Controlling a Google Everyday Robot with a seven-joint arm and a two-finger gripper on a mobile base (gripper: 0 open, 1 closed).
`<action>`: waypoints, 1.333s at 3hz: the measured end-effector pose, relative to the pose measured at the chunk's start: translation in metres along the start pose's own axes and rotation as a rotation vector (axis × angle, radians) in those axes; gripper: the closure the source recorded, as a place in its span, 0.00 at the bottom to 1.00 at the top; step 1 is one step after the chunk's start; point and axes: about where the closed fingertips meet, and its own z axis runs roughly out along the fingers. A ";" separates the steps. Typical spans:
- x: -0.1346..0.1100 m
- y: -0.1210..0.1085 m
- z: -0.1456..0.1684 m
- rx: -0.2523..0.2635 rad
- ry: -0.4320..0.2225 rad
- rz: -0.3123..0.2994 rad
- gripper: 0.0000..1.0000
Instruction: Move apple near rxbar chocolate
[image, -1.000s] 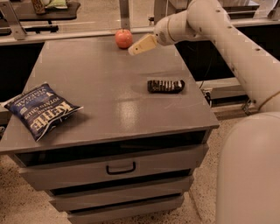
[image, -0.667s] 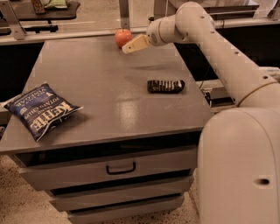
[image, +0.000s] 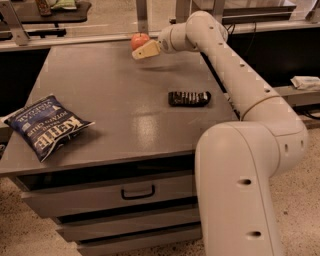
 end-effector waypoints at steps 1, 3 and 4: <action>-0.005 0.004 0.022 -0.012 -0.010 0.025 0.00; -0.015 0.025 0.050 -0.074 -0.024 0.054 0.18; -0.011 0.027 0.055 -0.084 -0.012 0.061 0.41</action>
Offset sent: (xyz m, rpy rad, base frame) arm 0.0433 0.0543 0.0096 0.0857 0.0250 0.0529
